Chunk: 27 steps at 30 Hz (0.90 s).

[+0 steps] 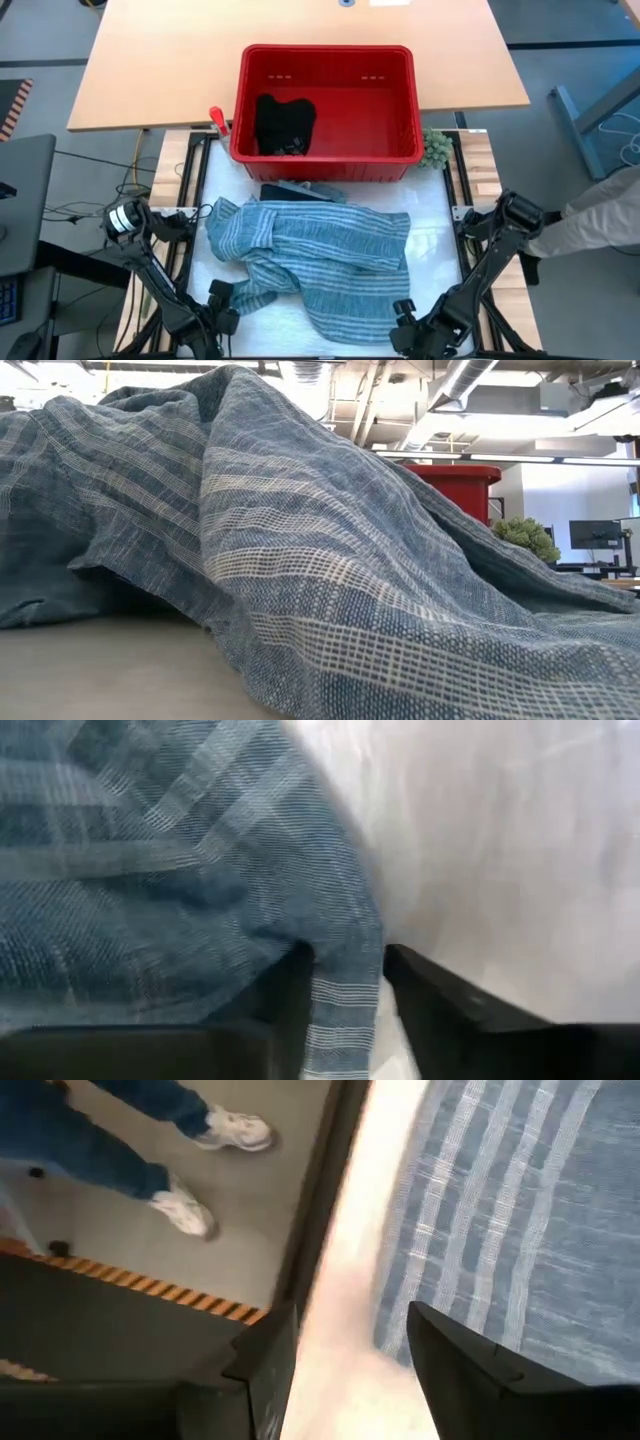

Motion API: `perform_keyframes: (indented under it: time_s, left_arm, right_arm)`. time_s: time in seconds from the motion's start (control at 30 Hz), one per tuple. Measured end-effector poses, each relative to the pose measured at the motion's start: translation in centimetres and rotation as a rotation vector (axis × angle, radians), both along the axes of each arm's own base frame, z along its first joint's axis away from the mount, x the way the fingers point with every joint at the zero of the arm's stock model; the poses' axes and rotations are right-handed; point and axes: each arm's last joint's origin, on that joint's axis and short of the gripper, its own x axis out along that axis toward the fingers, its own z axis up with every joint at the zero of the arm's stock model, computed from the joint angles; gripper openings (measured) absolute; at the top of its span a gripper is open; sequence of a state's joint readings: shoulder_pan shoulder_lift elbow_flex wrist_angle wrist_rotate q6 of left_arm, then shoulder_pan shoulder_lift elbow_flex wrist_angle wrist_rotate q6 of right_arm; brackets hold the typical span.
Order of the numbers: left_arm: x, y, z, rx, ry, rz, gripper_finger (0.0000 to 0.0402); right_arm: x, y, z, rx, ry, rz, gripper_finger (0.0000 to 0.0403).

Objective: Fold Laundry from Bin
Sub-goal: Fold the blue and white patterned shirt

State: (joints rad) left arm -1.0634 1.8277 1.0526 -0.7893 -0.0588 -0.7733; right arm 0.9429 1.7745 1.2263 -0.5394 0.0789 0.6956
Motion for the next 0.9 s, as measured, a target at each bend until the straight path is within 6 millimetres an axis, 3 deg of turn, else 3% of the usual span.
perform_keyframes:
  time_s: [0.1,0.17,0.33,0.5,0.73,0.9]
  left_arm:
    - [0.3,0.0,0.3,-0.020,-0.003,0.027,0.0044]
    - [0.5,0.0,0.6,-0.037,0.005,0.046,0.0015]
    - [1.0,-0.5,1.3,-0.085,0.049,0.066,0.0003]
    - [1.2,-2.1,3.1,-0.197,0.089,0.043,0.0000]
    - [1.3,-2.4,8.8,-0.324,-0.025,0.107,0.0000]
    - [1.1,-0.9,12.7,-0.386,-0.109,0.170,0.0000]
  right_arm:
    - [-0.2,0.8,-1.6,-0.044,0.001,0.023,0.0213]
    - [-0.2,1.4,-2.8,-0.062,-0.008,0.059,0.0210]
    - [0.0,1.8,-4.9,-0.103,0.035,0.028,0.0204]
    - [0.1,1.4,-4.7,-0.103,0.054,-0.032,0.0196]
    - [0.3,1.6,-2.2,-0.056,0.008,-0.032,0.0177]
    - [0.7,1.5,-2.8,-0.100,-0.082,-0.027,0.0167]
